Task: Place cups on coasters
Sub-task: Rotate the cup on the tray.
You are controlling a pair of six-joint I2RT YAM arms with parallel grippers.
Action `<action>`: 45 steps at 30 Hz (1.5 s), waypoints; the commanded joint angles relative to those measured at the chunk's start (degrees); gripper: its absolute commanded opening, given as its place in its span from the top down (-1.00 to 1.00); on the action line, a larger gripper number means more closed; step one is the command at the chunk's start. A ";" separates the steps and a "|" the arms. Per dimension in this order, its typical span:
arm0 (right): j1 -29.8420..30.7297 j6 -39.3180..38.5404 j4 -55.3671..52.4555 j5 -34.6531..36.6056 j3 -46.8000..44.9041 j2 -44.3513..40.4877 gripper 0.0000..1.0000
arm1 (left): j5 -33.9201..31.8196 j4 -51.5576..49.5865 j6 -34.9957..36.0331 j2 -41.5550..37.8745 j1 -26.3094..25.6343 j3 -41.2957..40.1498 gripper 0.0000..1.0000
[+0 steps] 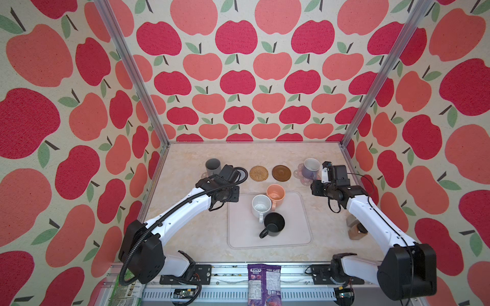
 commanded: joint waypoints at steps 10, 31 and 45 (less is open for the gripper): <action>1.02 2.33 -1.00 -0.50 -1.69 -2.67 -0.05 | 8.91 0.15 -12.90 -1.37 -7.13 -3.51 0.07; 1.32 3.30 -1.29 -0.94 -1.89 -3.20 -0.06 | 14.29 4.90 -18.17 4.18 -12.89 -2.94 0.08; 1.28 3.55 -1.64 -0.70 -3.04 -4.69 -0.07 | 18.49 8.38 -19.28 7.62 -14.74 -2.10 0.08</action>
